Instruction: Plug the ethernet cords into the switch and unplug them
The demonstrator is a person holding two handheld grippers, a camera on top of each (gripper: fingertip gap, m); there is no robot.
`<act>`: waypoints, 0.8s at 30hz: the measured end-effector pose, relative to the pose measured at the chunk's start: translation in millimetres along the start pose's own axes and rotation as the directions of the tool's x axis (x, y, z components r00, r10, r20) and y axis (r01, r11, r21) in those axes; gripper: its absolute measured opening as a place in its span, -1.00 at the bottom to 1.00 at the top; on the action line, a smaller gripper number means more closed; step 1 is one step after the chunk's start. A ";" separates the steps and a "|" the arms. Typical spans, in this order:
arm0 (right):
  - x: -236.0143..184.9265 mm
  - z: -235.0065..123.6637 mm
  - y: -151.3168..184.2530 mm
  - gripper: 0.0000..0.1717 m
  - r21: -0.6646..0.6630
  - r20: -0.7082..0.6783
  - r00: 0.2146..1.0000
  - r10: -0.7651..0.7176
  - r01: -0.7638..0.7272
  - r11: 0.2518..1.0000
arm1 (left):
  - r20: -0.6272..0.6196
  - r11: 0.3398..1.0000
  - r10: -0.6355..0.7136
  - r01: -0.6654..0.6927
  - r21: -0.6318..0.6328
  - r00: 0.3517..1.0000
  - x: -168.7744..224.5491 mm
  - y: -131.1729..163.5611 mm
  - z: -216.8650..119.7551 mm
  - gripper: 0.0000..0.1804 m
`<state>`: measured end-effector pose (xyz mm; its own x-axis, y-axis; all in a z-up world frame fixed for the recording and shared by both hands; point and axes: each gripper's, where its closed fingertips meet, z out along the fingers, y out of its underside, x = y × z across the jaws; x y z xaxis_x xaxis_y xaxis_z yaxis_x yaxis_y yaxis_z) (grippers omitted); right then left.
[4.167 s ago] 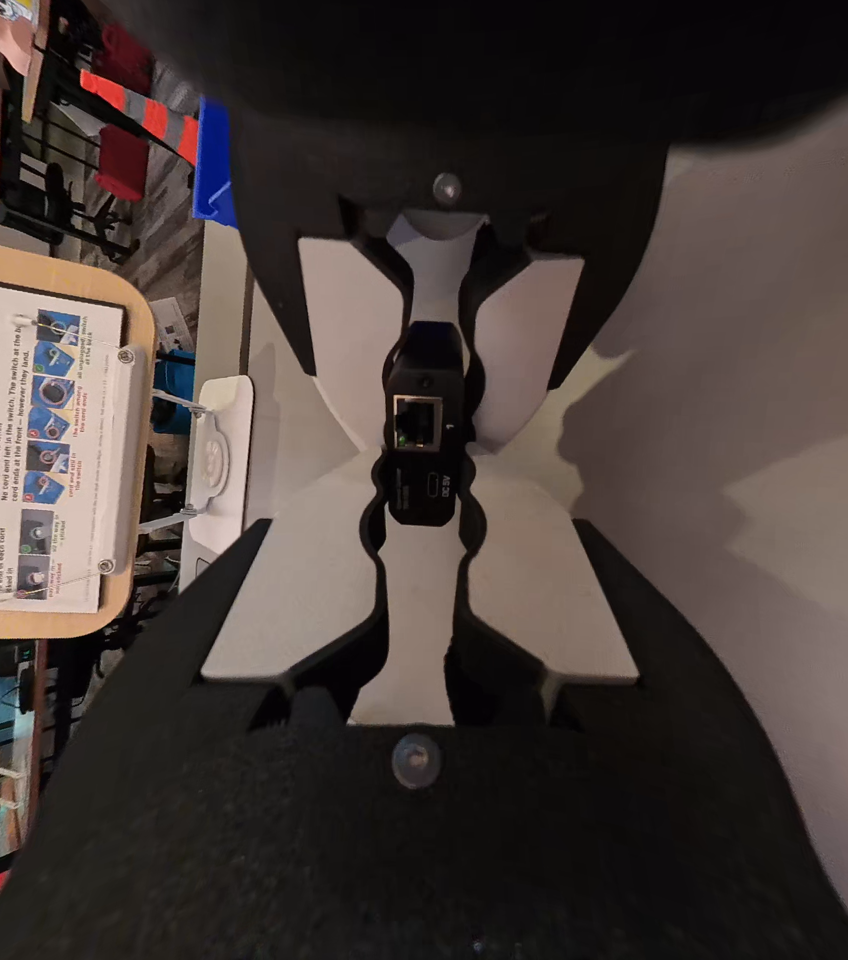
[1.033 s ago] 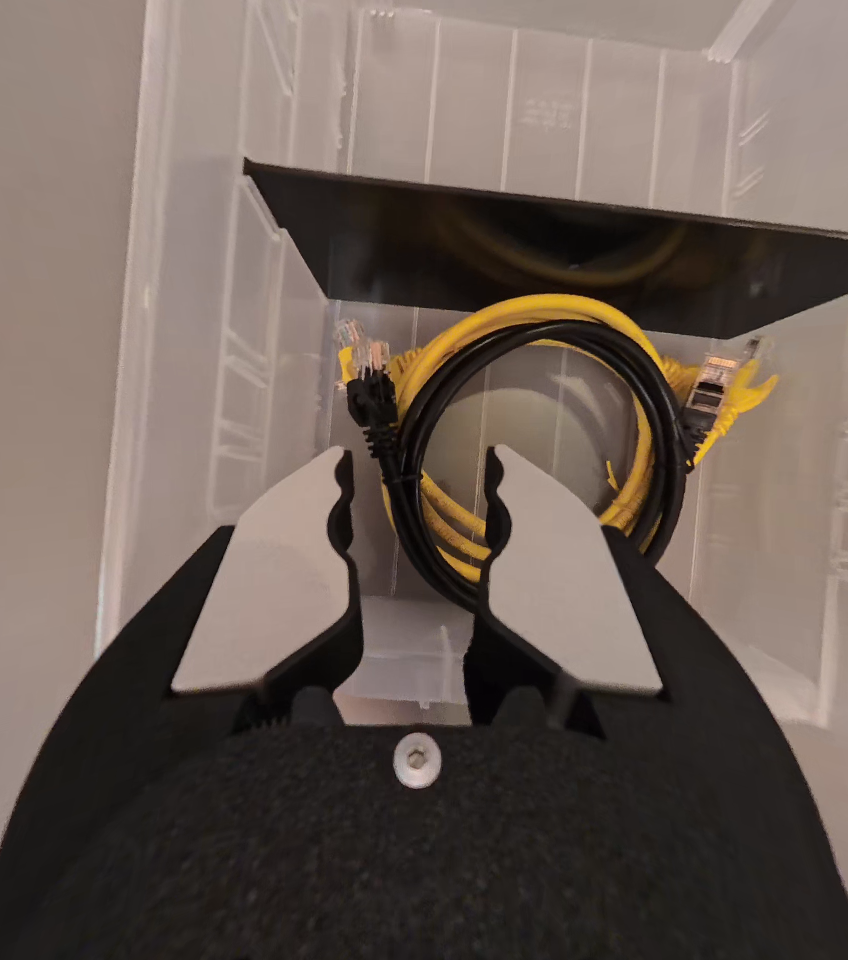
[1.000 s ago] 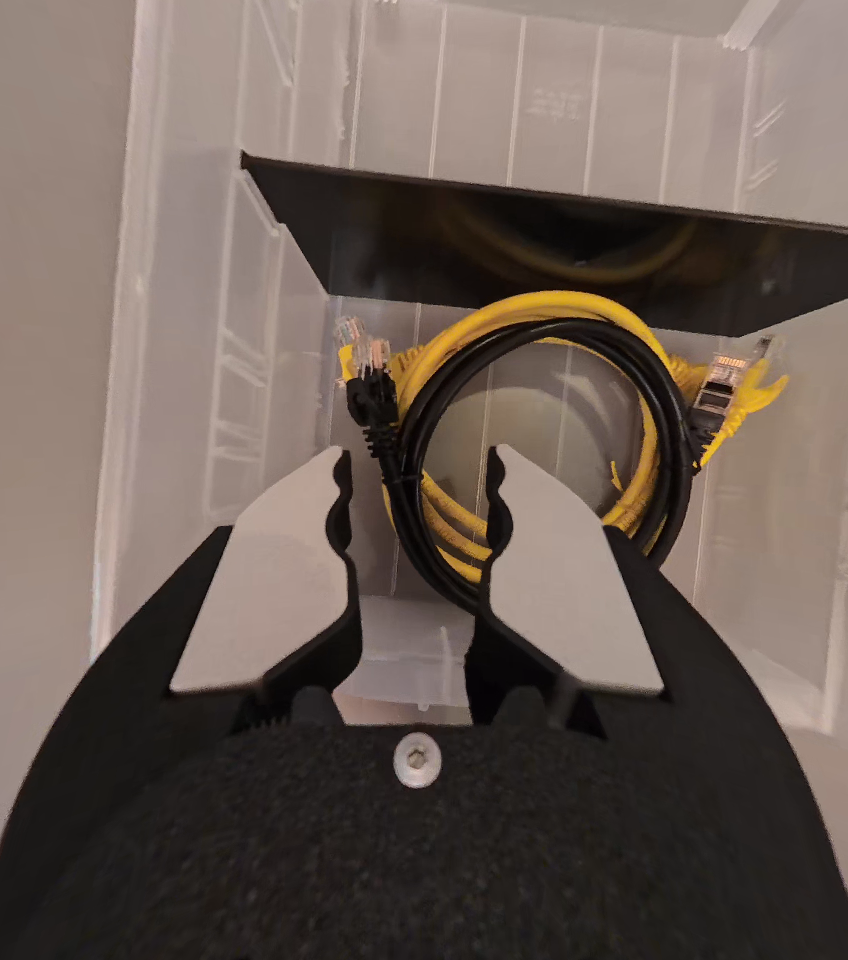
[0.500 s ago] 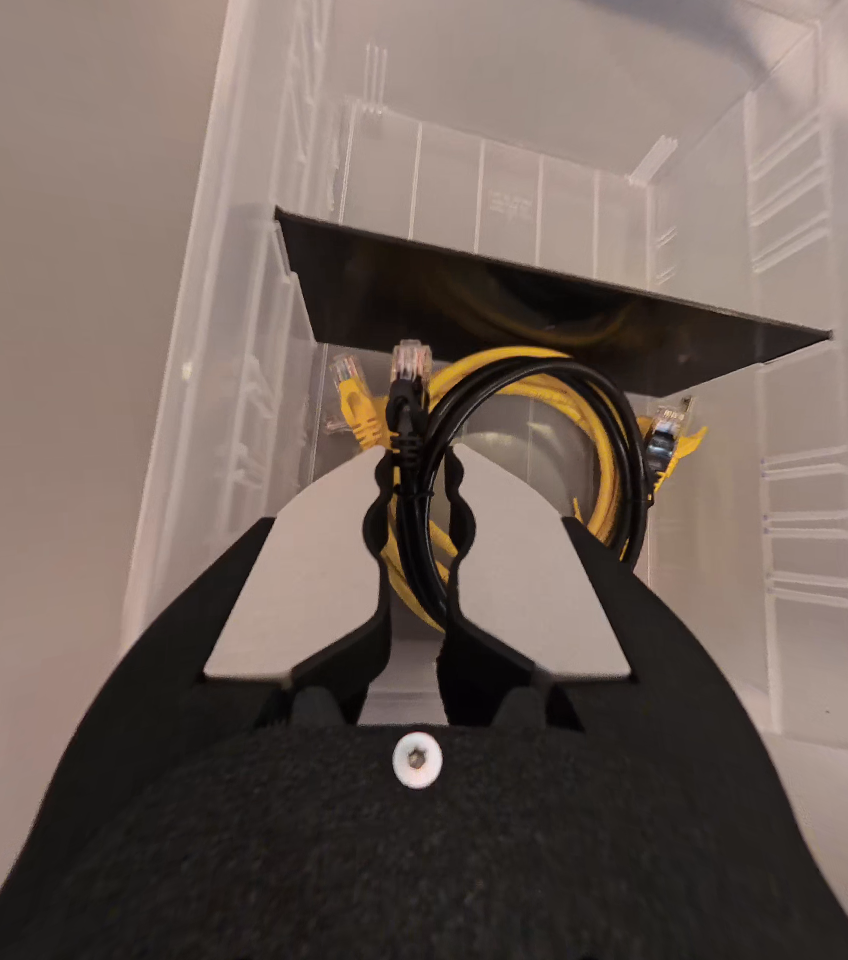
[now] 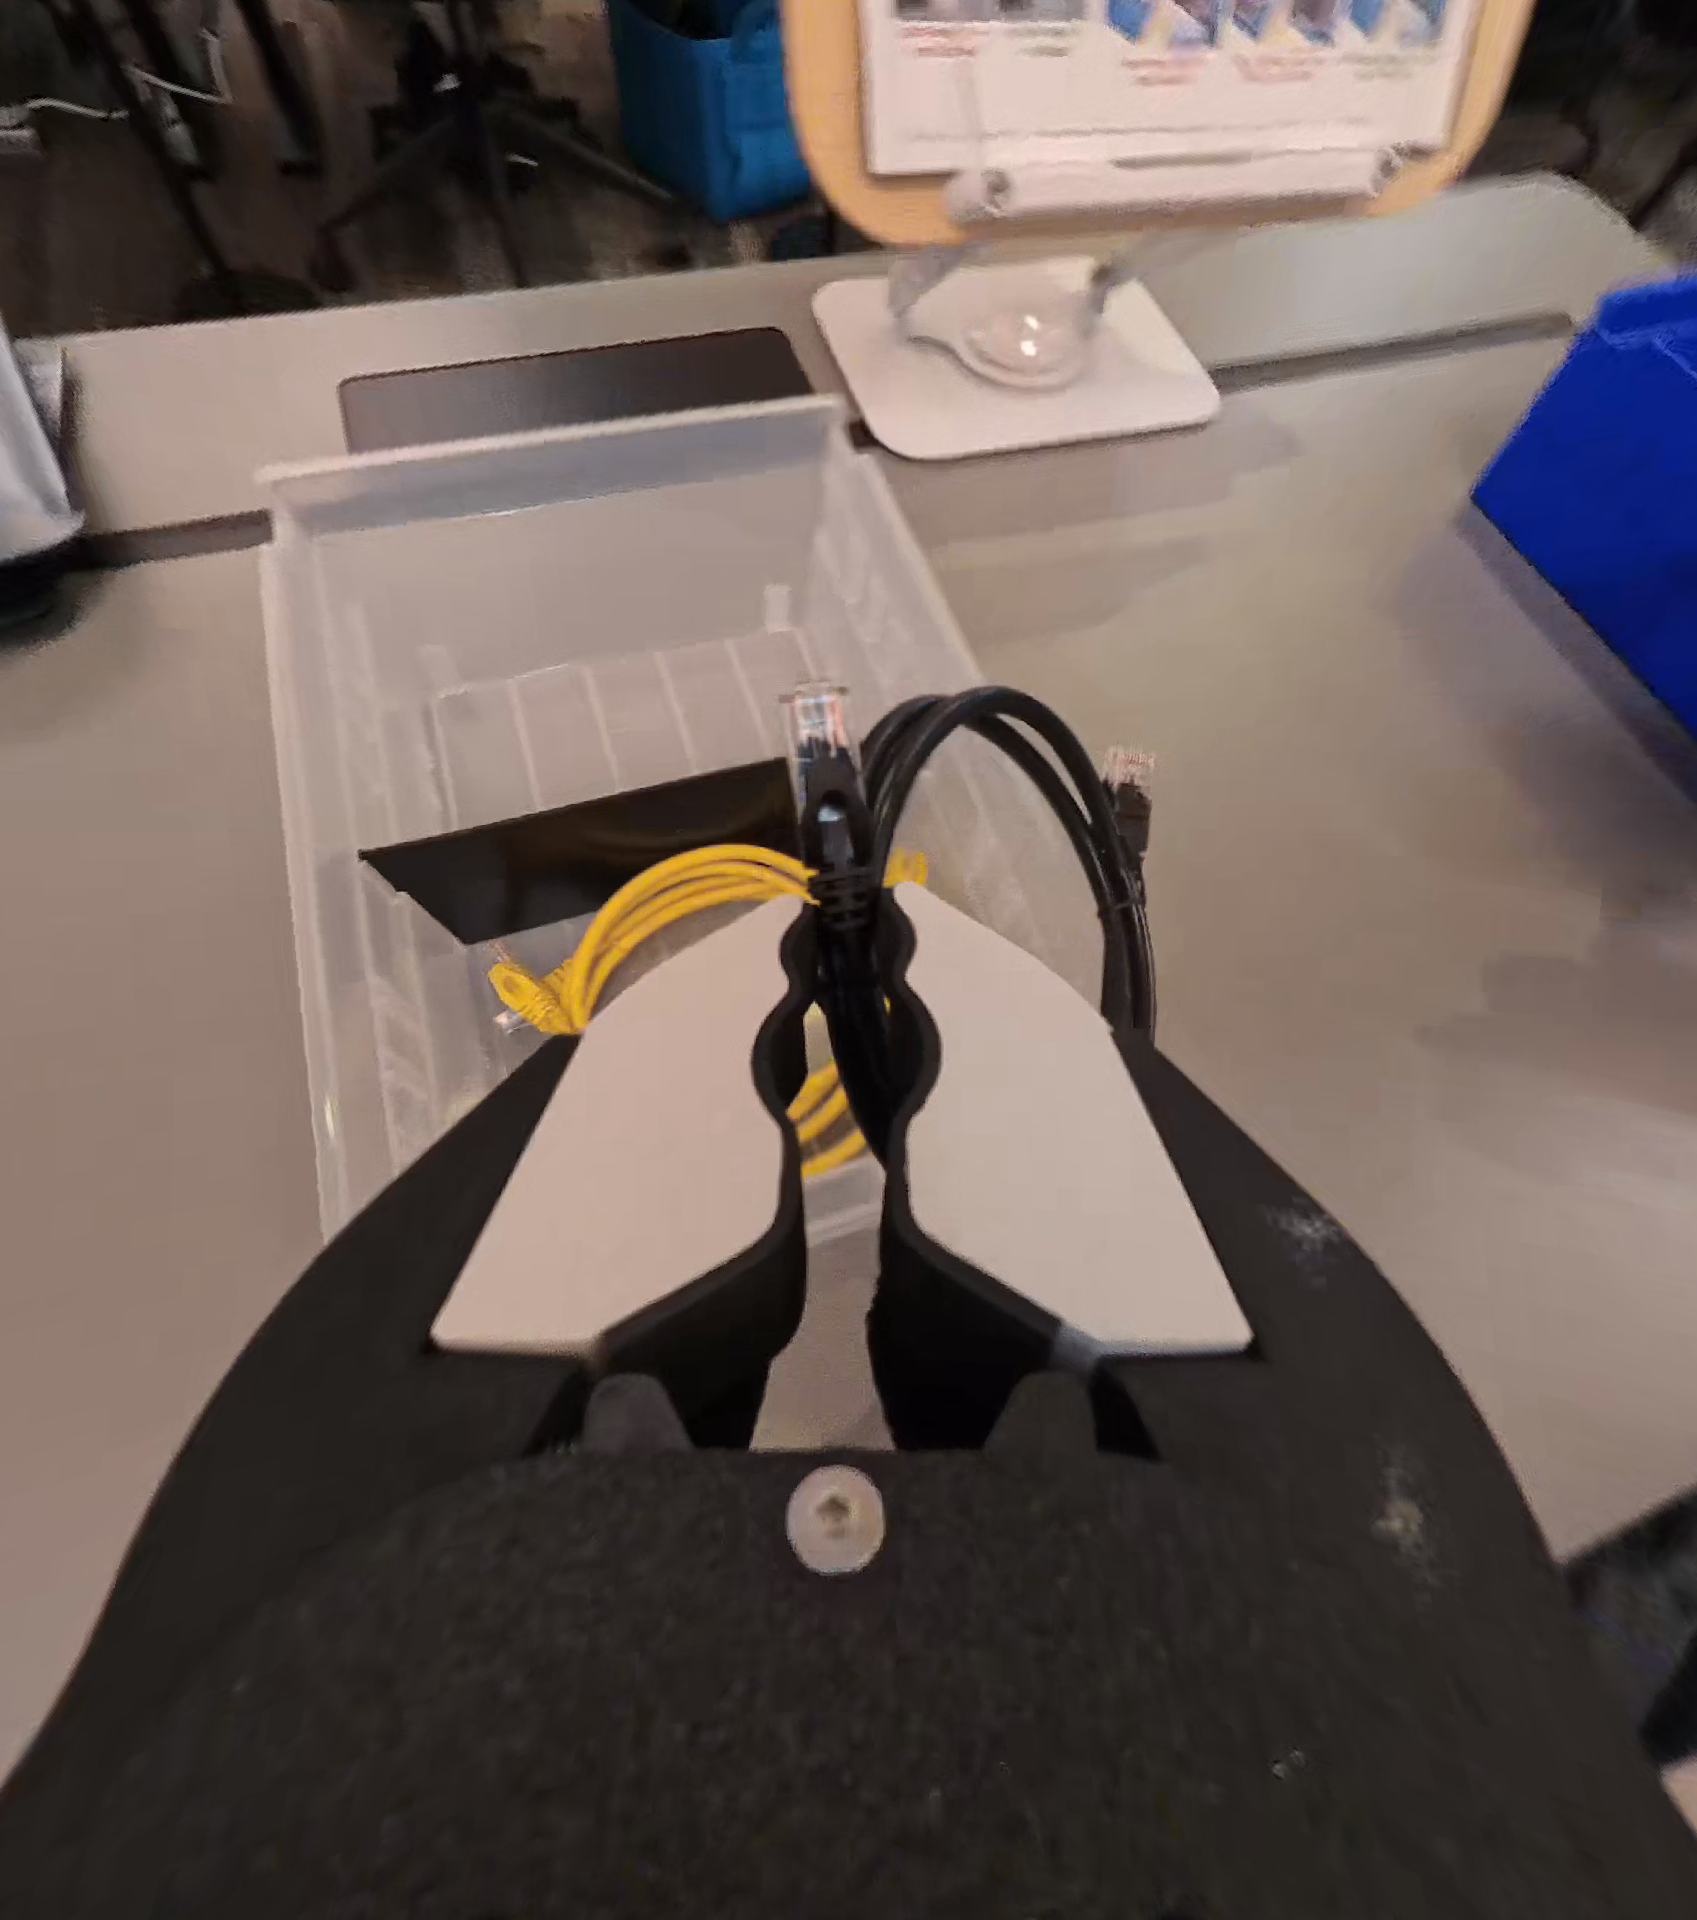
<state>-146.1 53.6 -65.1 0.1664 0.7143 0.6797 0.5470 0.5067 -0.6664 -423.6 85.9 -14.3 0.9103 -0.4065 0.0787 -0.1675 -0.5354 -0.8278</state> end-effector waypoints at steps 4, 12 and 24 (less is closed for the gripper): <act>7.6 -4.2 -5.6 -0.70 0.013 -0.058 0.997 -0.042 0.043 0.999 | -0.065 0.975 0.174 -0.181 -0.125 0.983 51.1 -4.3 -22.0 -0.89; 18.5 -6.7 -4.3 -0.70 -0.039 -0.148 0.976 -0.162 0.157 0.987 | -0.443 0.859 0.190 -0.366 -0.357 0.876 171.8 36.2 3.2 -0.89; 20.7 -4.0 5.8 -0.70 -0.157 -0.172 0.947 -0.273 0.247 0.956 | -0.667 0.756 0.027 -0.452 -0.474 0.745 255.1 28.0 46.1 -0.89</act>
<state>-136.2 69.4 -53.7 0.1494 0.4549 0.8779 0.6928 0.5853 -0.4212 -178.6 1.4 -43.0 0.4207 -0.8107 0.4071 -0.7174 -0.5720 -0.3977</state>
